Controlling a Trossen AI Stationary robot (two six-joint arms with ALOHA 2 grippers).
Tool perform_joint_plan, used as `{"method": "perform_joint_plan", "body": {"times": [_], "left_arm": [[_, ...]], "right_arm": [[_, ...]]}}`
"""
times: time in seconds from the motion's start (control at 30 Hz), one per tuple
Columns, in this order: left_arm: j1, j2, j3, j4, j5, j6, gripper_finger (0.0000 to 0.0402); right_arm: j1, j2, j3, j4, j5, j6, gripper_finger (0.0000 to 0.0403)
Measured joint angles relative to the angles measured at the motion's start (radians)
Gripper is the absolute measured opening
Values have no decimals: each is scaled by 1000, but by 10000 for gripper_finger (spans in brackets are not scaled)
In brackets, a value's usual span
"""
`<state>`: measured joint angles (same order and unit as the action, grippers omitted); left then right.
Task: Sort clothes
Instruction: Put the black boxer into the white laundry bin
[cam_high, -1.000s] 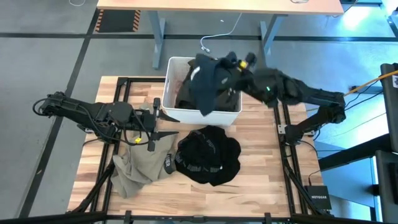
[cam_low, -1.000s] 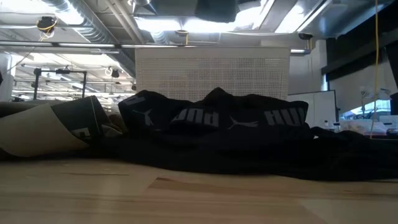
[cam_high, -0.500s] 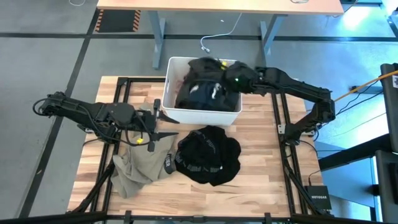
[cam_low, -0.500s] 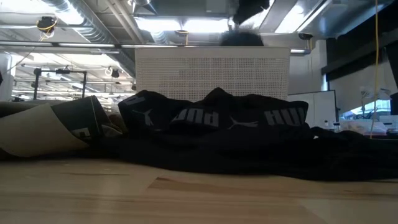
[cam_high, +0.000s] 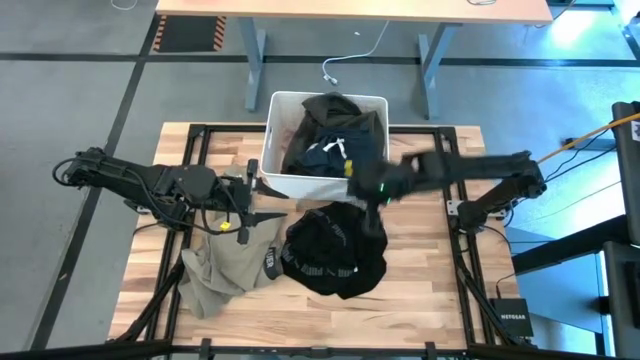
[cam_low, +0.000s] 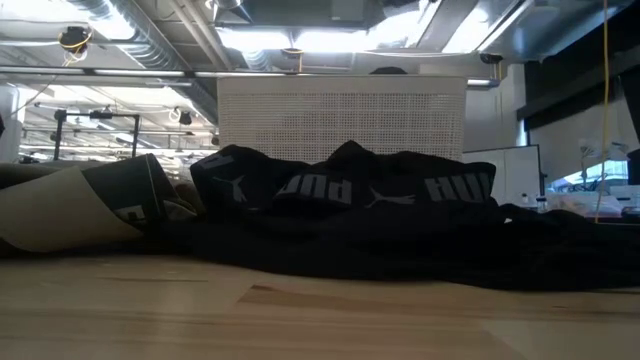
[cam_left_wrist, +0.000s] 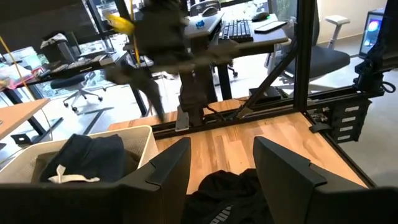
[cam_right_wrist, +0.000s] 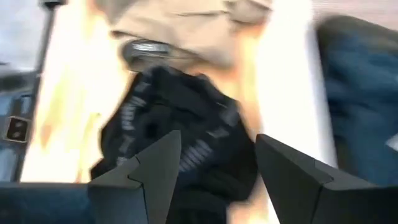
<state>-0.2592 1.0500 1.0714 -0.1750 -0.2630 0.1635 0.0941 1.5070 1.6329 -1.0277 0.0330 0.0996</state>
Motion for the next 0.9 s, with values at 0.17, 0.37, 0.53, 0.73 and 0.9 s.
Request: {"method": "perform_joint_plan", "body": {"times": [0.17, 0.37, 0.53, 0.73, 0.9], "left_arm": [[0, 0, 0, -1, 0, 0, 170], [0, 0, 0, 7, 0, 18, 170], [0, 0, 0, 9, 0, 19, 170], [0, 0, 0, 7, 0, 16, 170], [0, 0, 0, 7, 0, 16, 170]], "right_arm": [[129, 3, -241, 318, 0, -1, 225], [169, 63, -455, 503, 124, 0, 225], [155, 158, -528, 598, 211, 7, 225], [136, 282, -522, 626, 164, 9, 221], [129, 295, -486, 571, 182, -11, 118]]}}
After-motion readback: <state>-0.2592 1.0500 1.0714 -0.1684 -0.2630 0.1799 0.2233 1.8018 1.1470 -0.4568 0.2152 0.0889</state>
